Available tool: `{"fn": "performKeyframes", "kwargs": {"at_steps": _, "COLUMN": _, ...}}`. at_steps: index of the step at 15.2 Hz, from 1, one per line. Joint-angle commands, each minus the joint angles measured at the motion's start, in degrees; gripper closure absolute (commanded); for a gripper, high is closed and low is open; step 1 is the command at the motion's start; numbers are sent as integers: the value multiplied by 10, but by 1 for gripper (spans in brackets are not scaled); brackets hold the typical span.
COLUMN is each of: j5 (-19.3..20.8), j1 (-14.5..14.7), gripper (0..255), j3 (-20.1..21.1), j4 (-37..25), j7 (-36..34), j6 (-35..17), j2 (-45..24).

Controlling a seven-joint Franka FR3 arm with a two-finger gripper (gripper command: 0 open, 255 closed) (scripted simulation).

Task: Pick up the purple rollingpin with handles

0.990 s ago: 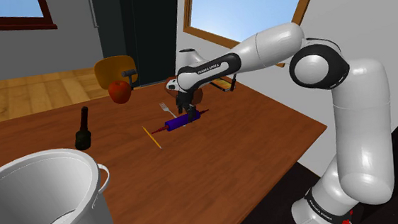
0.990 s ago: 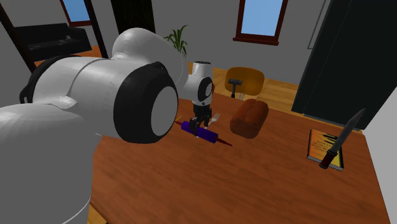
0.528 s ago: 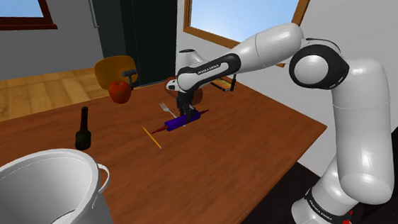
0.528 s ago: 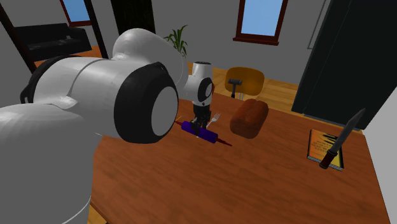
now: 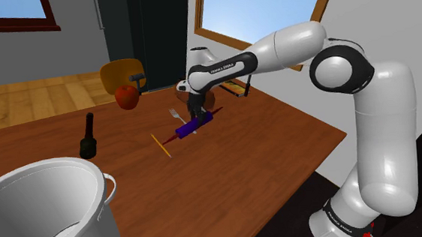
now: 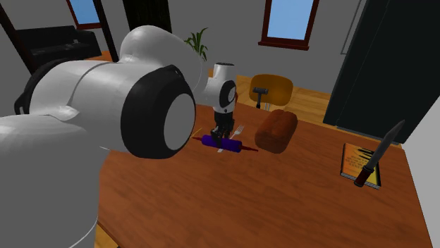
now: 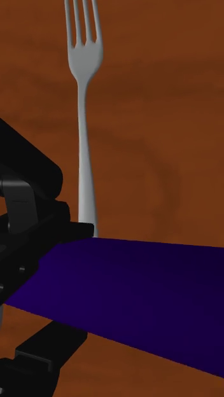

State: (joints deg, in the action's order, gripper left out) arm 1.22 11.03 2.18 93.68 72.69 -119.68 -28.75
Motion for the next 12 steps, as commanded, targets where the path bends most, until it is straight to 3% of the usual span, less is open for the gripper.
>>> {"fn": "performKeyframes", "kwargs": {"at_steps": 1, "j5": 0, "j1": 1, "gripper": 255, "j3": 0, "j4": -5, "j7": -1, "j6": 13, "j2": 8}}
{"fn": "performKeyframes", "kwargs": {"at_steps": 12, "j5": -2, "j1": 0, "gripper": 255, "j3": 1, "j4": -37, "j7": 0, "j6": 71, "j2": 34}}
